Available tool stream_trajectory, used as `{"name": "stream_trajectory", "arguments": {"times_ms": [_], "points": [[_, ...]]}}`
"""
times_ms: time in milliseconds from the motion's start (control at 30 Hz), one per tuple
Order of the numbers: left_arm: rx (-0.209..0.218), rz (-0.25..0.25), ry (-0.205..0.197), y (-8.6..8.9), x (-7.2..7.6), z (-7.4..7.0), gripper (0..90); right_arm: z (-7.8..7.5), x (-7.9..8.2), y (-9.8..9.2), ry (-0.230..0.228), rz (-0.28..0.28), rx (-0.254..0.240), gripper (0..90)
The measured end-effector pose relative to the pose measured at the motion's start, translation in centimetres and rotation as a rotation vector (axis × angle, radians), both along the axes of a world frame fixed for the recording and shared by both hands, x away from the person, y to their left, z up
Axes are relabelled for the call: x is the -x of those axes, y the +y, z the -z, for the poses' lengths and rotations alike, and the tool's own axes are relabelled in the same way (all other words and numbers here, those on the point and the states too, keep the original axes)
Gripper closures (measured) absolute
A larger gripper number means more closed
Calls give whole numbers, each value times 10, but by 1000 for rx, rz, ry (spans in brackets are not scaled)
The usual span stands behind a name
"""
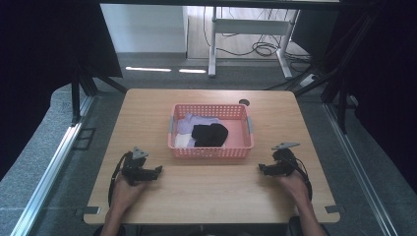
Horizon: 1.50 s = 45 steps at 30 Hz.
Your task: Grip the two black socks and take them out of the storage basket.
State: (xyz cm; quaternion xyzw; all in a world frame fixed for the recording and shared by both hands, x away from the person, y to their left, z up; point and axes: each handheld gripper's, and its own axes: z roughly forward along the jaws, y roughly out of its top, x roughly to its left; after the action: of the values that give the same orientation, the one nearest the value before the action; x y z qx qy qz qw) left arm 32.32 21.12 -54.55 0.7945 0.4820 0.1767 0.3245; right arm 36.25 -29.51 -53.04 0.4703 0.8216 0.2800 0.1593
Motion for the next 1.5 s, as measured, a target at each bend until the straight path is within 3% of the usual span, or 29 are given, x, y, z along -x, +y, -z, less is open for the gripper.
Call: {"name": "stream_trajectory", "arguments": {"times_ms": [567,900,1000,1133,1500], "points": [[2,1,0,0,0,0,124,1,1,-1,-11,-6,-5,124],[4,-2,1,0,0,0,125,-3,-1,2,33,-9,15,150],[5,-2,1,0,0,0,125,-7,-2,2,51,-19,21,169],[5,-2,1,0,0,0,125,-12,-3,4,39,-29,38,180],[-1,3,1,0,0,0,126,-35,-8,5,42,-73,-17,213]]}}
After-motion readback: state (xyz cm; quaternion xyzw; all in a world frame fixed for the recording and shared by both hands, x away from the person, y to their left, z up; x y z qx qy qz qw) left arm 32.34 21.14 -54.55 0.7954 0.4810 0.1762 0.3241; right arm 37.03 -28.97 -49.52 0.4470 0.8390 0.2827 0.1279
